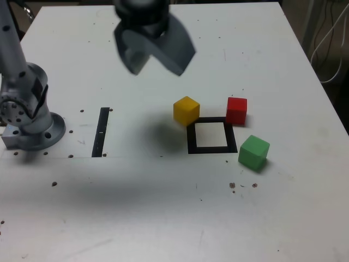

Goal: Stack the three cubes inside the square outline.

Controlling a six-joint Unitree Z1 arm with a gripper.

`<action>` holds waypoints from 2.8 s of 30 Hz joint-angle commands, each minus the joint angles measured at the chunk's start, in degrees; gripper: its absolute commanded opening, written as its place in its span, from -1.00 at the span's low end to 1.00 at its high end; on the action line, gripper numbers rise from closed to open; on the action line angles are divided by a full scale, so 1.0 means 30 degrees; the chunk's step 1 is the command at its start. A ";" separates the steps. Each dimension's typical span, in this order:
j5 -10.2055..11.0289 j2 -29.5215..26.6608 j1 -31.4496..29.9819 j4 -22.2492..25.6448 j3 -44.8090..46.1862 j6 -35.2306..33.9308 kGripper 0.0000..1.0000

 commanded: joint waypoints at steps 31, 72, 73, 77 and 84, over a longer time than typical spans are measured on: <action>-0.2165 0.8564 0.0122 0.3706 -1.0922 -0.3402 0.95; -0.2219 1.1469 0.0561 -0.1100 -0.8654 -0.4889 -0.06; -0.2247 1.1491 0.0561 -0.1178 -0.8635 -0.4896 -0.10; -0.2261 1.1539 0.0561 -0.1350 -0.8553 -0.5012 -0.31; -0.2109 1.1356 0.0561 -0.1394 -0.8376 -0.5375 -0.54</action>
